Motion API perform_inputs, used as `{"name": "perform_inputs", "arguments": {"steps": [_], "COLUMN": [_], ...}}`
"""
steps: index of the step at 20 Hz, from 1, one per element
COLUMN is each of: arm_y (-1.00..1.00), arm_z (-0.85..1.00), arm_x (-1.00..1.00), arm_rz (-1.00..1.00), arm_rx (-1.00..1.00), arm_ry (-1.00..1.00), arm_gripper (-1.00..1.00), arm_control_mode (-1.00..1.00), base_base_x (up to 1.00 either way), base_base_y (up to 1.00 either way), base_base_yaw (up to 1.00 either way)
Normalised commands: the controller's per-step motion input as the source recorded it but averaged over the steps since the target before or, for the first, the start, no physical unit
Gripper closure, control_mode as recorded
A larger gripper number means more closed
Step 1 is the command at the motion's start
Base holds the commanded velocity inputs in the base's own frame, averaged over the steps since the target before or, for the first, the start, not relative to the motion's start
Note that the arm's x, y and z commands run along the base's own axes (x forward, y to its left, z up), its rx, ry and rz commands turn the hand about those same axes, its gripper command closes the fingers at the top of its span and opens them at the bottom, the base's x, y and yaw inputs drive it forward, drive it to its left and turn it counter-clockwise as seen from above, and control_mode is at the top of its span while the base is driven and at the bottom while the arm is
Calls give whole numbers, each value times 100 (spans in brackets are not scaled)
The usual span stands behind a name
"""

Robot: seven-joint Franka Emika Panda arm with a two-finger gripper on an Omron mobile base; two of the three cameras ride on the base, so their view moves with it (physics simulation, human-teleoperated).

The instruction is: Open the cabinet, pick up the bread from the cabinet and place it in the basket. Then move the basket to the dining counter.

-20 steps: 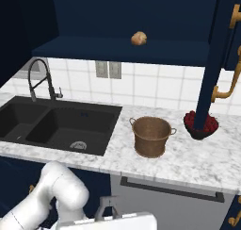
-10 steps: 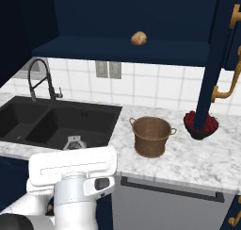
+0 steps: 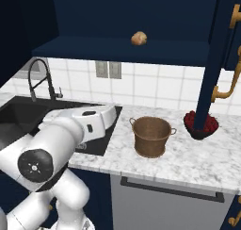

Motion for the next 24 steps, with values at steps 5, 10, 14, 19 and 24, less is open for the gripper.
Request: {"name": "perform_inputs", "arguments": {"steps": [5, 10, 14, 19, 24], "arm_y": [-4, -12, -1, 10, 10], "arm_z": [41, 58, 28, 1, -1], "arm_x": [49, 2, 0, 0, 38], "arm_rz": [-31, -14, 0, 1, -15], "arm_rx": [-14, 7, 36, 25, 2], "arm_ry": [45, 41, 25, -8, -24], "arm_gripper": [100, -100, -100, -100, -100], "arm_control_mode": [-100, -100, -100, -100, -100], "base_base_x": [0, 0, 0, 0, 0], "base_base_y": [0, 0, 0, 0, 0], "base_base_yaw": [0, 0, 0, 0, 0]}}
